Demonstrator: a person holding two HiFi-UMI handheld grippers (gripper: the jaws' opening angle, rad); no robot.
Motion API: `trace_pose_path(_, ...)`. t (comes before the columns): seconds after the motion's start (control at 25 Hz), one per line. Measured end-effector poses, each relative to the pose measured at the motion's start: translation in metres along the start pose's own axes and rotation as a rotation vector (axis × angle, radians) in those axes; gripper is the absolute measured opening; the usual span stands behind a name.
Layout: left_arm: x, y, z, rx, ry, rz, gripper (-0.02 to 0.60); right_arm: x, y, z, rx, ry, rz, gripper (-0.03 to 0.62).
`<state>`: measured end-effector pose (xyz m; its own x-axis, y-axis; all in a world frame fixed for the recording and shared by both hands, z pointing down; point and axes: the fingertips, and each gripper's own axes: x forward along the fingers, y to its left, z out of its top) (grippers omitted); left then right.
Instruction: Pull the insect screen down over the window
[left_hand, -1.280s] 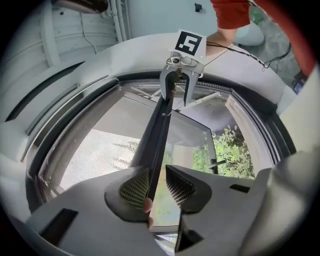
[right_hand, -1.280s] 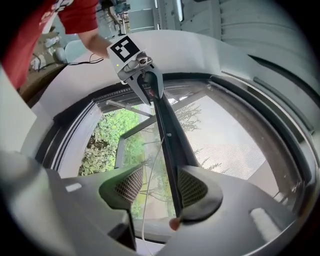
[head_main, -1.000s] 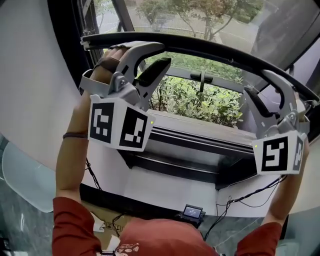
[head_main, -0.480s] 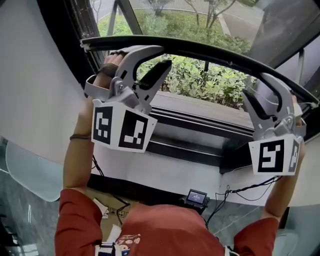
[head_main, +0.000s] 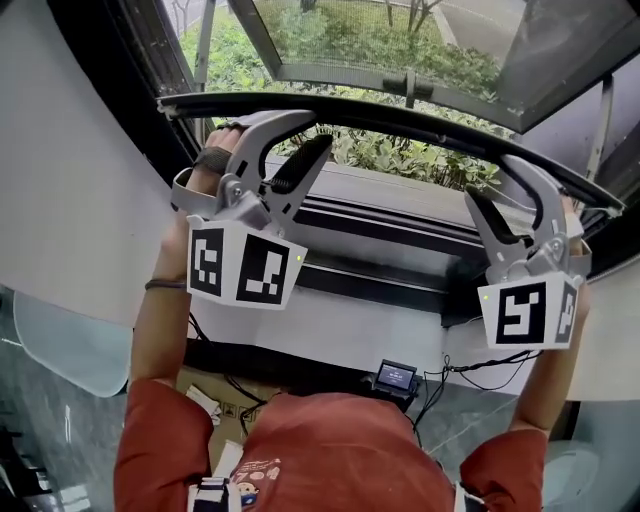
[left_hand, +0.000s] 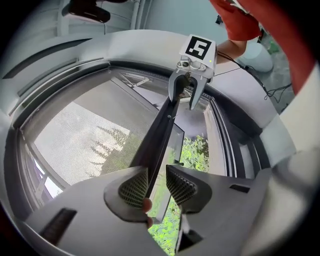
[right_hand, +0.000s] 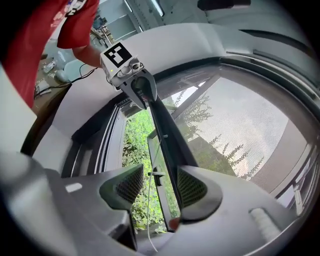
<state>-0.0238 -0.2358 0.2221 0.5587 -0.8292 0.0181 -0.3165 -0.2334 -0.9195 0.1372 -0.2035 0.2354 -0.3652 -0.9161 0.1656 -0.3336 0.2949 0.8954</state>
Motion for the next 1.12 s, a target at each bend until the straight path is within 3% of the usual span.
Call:
trace_pose_path(0.64,0.002,-0.043,-0.018,-0.121,-0.008,-0.026,0.112,0.009,0.041,-0.020,0.063,0.030,0.024,0.219)
trace_pose_path(1.12,0.001,-0.095,-0.040,-0.152,0.050,-0.129,0.112,0.013,0.093,-0.040,0.153,0.078,0.120,0.219)
